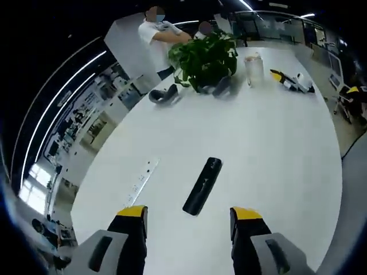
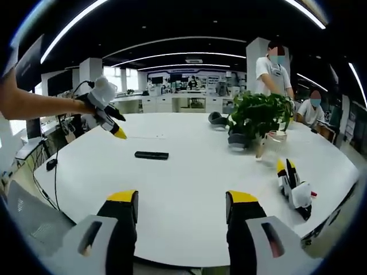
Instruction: Press the specified remote control buttons in sequence, fully releasing each button before pressing the next.
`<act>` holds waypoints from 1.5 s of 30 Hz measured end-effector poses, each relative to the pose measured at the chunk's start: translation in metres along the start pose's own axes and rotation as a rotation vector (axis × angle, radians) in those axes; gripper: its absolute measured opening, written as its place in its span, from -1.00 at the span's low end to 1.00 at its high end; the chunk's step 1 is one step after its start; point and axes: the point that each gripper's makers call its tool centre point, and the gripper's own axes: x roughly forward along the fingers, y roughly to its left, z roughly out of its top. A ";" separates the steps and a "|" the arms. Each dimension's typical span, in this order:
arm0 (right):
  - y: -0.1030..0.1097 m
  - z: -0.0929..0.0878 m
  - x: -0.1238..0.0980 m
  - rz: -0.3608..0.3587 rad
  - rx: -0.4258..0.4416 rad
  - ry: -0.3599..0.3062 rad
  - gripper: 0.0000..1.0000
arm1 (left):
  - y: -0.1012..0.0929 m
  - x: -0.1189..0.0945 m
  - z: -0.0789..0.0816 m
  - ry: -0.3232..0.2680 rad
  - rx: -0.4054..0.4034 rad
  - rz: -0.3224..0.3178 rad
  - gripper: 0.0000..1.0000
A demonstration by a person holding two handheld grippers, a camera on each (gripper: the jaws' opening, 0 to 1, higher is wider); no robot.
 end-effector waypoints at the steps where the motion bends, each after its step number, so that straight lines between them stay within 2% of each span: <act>1: 0.000 0.000 0.000 0.000 0.000 0.001 0.26 | -0.001 0.004 0.001 0.003 0.012 -0.021 0.16; 3: 0.000 -0.001 0.000 0.000 0.001 0.007 0.25 | -0.001 0.011 0.002 0.007 0.021 -0.046 0.11; 6: 0.000 -0.002 0.001 -0.001 0.000 0.013 0.24 | -0.005 0.023 -0.001 0.038 0.029 -0.121 0.06; 11: 0.000 -0.005 0.002 0.000 -0.003 0.027 0.22 | -0.003 0.042 -0.002 0.060 0.037 -0.212 -0.02; 16: 0.001 -0.006 0.002 0.002 -0.001 0.034 0.21 | -0.001 0.054 -0.004 0.089 0.100 -0.254 -0.05; 20: 0.000 -0.008 0.003 0.000 -0.006 0.047 0.19 | -0.011 0.060 -0.006 0.120 0.093 -0.361 -0.01; 21: 0.000 -0.008 0.003 0.001 -0.006 0.046 0.19 | -0.009 0.063 -0.007 0.122 0.104 -0.352 -0.02; 27: 0.000 -0.009 0.003 0.001 -0.005 0.052 0.18 | -0.013 0.078 -0.013 0.142 0.135 -0.415 -0.05; 30: 0.000 -0.010 0.004 0.001 -0.006 0.057 0.17 | -0.010 0.091 -0.019 0.160 0.162 -0.402 -0.08; 35: 0.001 -0.011 0.005 0.001 -0.006 0.064 0.15 | -0.011 0.107 -0.027 0.186 0.148 -0.416 -0.11; 45: 0.000 -0.014 0.007 -0.003 -0.013 0.081 0.13 | -0.015 0.126 -0.037 0.222 0.162 -0.424 -0.11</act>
